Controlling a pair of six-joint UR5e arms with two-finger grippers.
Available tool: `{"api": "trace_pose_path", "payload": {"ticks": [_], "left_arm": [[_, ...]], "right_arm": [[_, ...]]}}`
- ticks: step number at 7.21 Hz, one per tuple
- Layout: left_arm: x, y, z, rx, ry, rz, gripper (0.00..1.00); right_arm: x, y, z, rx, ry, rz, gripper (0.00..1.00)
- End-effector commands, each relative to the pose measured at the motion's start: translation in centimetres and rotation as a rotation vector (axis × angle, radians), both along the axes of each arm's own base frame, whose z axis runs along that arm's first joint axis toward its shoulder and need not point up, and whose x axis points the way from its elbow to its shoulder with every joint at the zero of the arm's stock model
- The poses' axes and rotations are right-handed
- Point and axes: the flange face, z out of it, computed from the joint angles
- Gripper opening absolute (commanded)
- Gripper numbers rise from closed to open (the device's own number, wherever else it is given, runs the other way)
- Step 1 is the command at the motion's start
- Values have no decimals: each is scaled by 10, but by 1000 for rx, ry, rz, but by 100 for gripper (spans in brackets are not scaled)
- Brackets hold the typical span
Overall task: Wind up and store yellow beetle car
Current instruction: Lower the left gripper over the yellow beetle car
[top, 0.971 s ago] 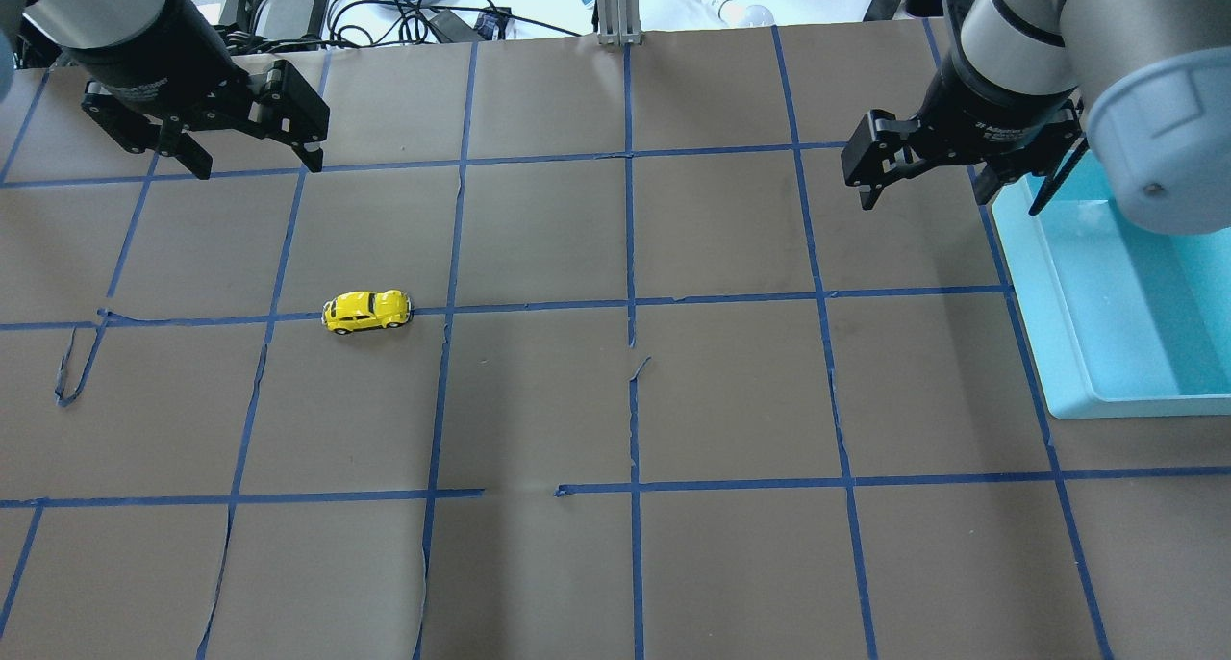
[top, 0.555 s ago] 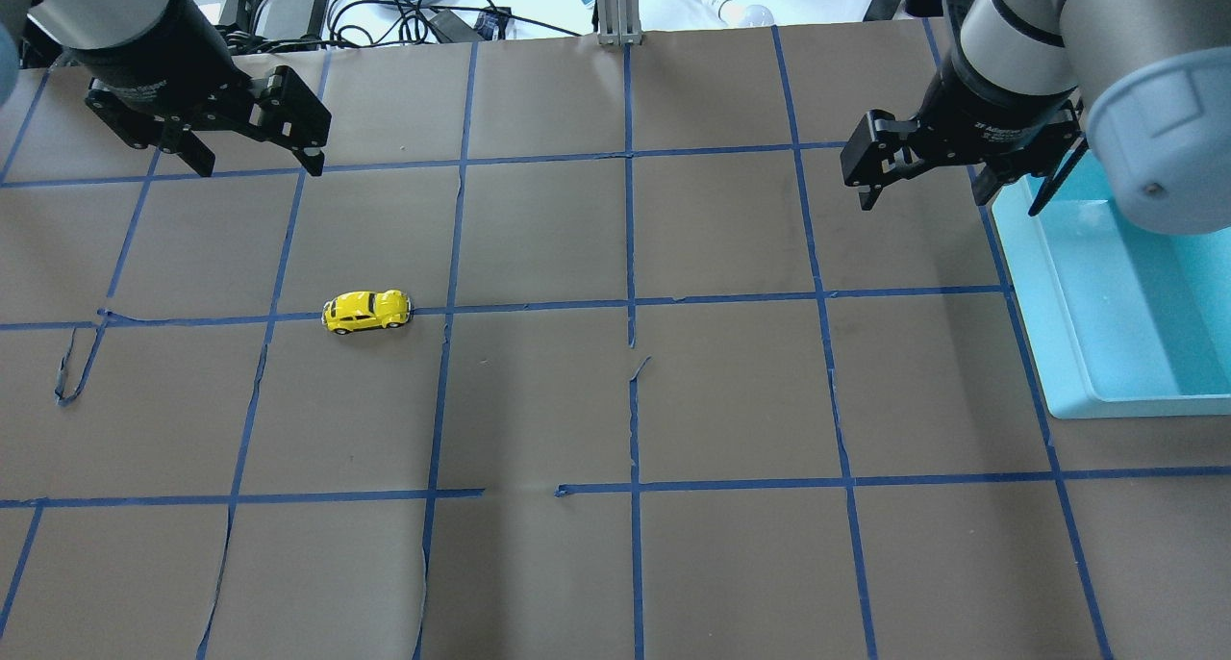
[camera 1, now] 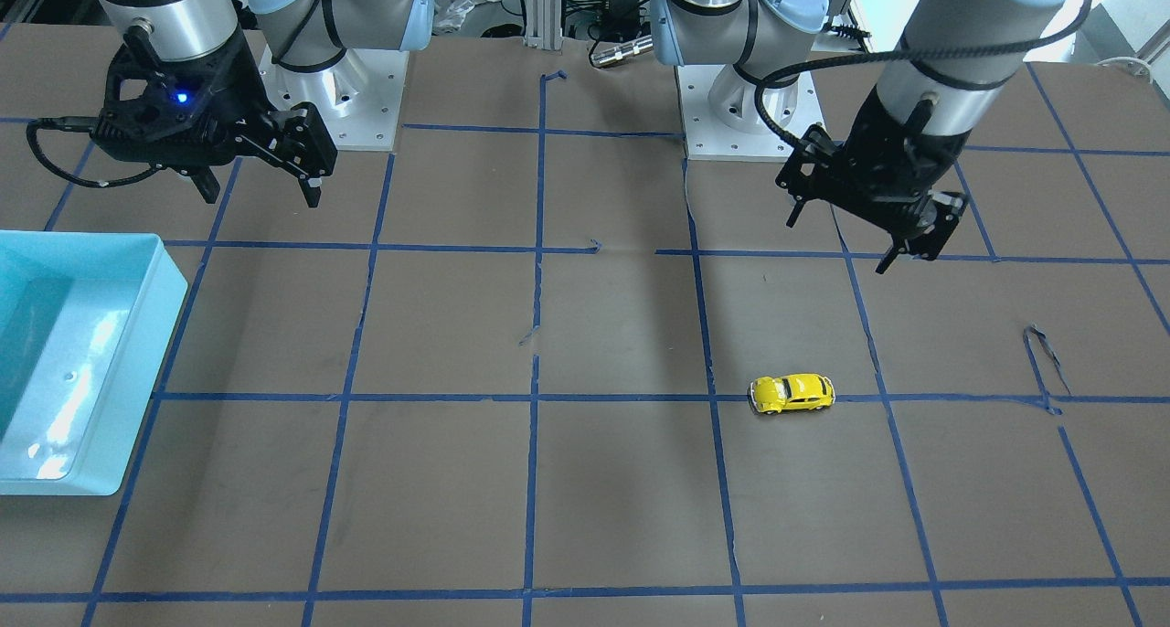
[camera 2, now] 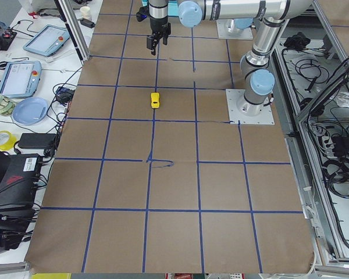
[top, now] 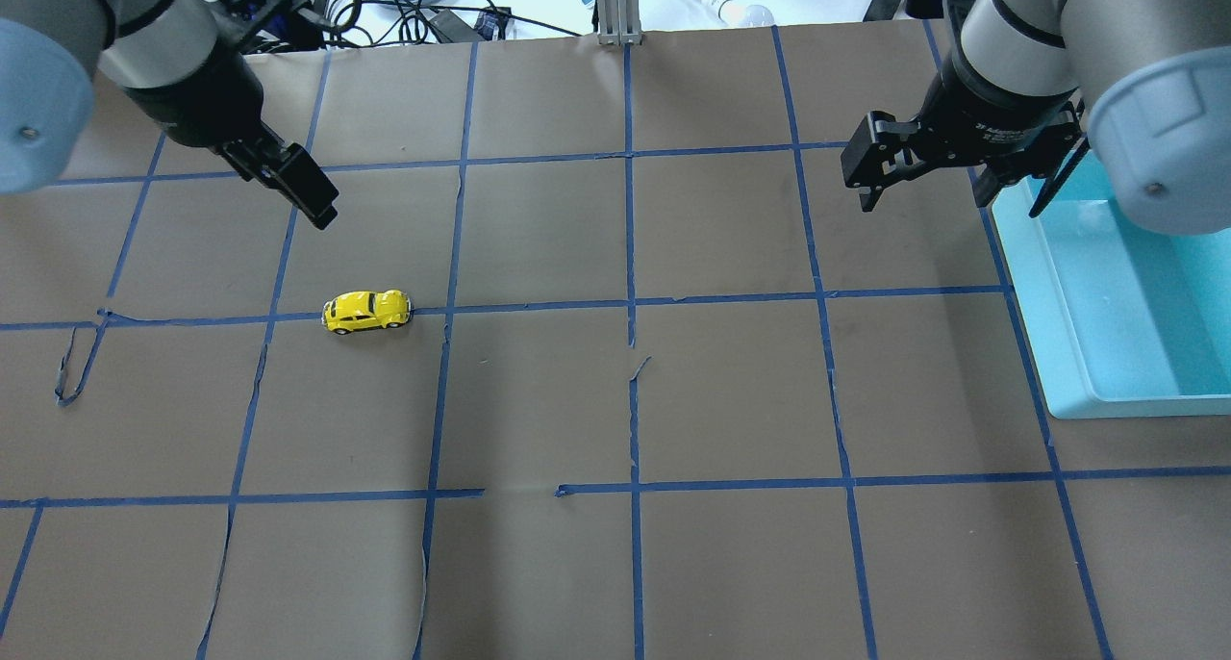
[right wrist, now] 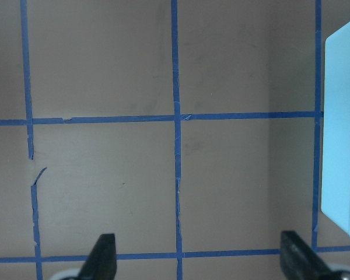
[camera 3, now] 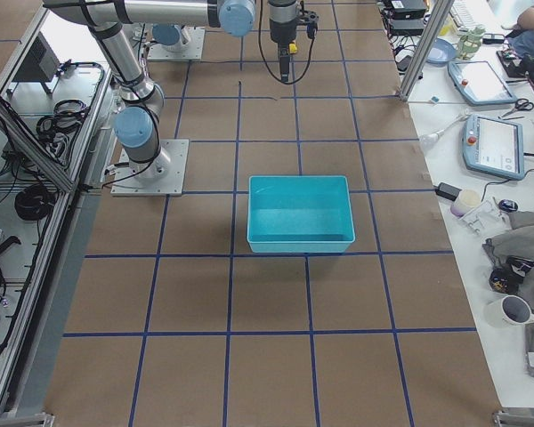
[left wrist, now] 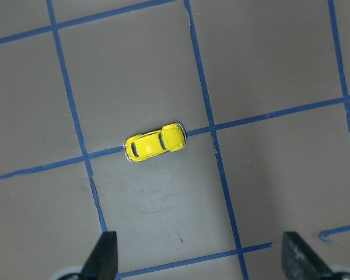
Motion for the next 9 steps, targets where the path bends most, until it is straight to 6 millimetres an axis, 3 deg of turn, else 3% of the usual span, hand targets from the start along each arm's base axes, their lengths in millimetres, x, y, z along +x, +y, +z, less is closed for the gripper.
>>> {"api": "trace_pose_path", "payload": {"ticks": [1,2,4,5,6,9], "left_arm": [[20,-13,-65,-2,-19,-454,97],[33,-25,-93,0,-12,-547,91],[41,-34,-140,18,-12,-757,83],[42,-35,-162,20,-14,-808,87],[43,-35,-182,10,-28,-810,100],[46,-37,-226,20,-23,-804,99]], "right_arm": [[0,1,1,-1,3,-3,100],[0,1,0,2,3,-1,100],[0,1,0,2,4,-1,100],[0,1,0,1,4,-1,100],[0,1,0,2,3,-1,100],[0,0,0,2,1,-1,100]]}}
